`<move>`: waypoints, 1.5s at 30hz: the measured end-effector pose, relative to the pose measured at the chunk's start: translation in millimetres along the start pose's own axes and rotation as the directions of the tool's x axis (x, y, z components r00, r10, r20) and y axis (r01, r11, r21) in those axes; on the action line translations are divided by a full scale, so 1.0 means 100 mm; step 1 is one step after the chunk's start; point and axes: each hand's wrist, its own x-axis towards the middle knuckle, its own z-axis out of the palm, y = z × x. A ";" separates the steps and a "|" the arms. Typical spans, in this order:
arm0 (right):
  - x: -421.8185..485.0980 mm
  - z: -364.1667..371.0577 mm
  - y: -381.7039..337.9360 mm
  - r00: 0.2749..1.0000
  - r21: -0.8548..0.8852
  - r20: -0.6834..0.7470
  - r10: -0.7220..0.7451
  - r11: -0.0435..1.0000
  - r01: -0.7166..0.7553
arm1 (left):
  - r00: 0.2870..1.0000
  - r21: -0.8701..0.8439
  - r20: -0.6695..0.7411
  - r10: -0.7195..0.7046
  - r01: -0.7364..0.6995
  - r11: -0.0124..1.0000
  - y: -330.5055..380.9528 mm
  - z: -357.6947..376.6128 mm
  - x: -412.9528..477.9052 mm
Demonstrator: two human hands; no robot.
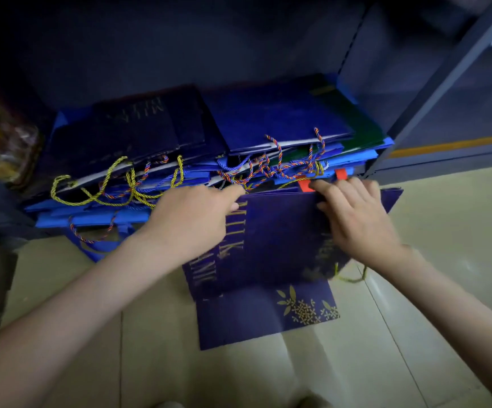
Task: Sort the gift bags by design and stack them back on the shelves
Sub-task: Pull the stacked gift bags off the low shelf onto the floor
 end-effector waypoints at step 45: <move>-1.34 1.73 -0.07 0.411 0.222 0.852 0.324 0.487 -0.845 | 0.706 -0.088 0.662 0.254 -0.262 0.961 0.27 2.71 -0.43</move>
